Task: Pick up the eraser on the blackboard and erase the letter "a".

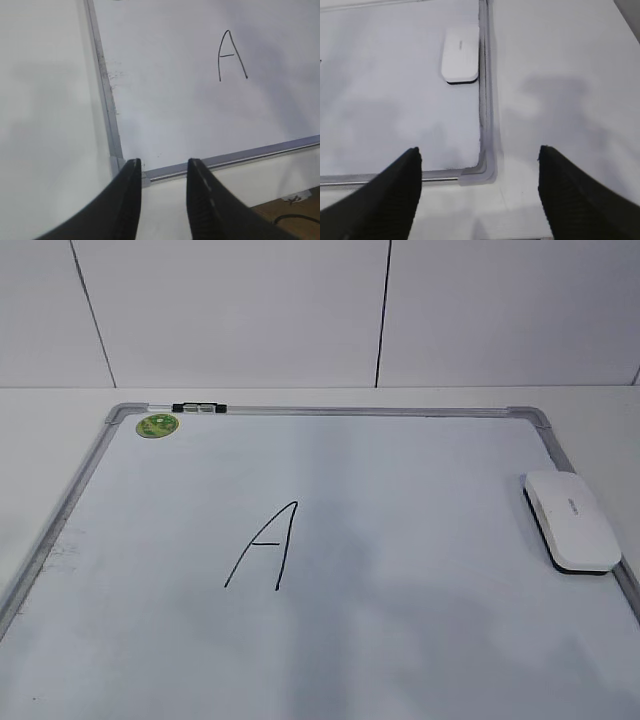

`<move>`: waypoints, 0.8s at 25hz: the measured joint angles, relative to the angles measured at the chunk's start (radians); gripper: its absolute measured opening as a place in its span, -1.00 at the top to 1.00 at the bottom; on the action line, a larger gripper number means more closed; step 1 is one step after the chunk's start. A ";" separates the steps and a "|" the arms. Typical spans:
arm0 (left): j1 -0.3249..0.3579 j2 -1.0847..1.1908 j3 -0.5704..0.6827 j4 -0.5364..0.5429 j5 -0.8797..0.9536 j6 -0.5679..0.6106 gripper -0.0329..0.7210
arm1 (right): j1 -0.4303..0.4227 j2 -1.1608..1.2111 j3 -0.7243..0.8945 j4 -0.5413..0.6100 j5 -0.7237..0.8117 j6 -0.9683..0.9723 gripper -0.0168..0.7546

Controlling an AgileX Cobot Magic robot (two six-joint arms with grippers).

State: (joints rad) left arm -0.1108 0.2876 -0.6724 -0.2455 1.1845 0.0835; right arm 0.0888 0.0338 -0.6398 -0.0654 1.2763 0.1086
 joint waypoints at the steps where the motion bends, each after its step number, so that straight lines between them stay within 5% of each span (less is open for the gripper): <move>1: 0.000 -0.019 0.021 0.007 -0.004 0.000 0.29 | 0.000 -0.012 0.021 -0.008 0.000 0.000 -0.54; 8: 0.000 -0.126 0.154 0.097 -0.068 0.000 0.29 | 0.000 -0.036 0.082 -0.064 0.002 -0.001 -0.54; 20: 0.000 -0.131 0.164 0.123 -0.079 0.000 0.29 | 0.000 -0.036 0.136 -0.083 -0.114 -0.034 -0.54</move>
State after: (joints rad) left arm -0.1108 0.1570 -0.5083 -0.1228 1.1050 0.0835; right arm 0.0888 -0.0024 -0.5039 -0.1480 1.1621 0.0747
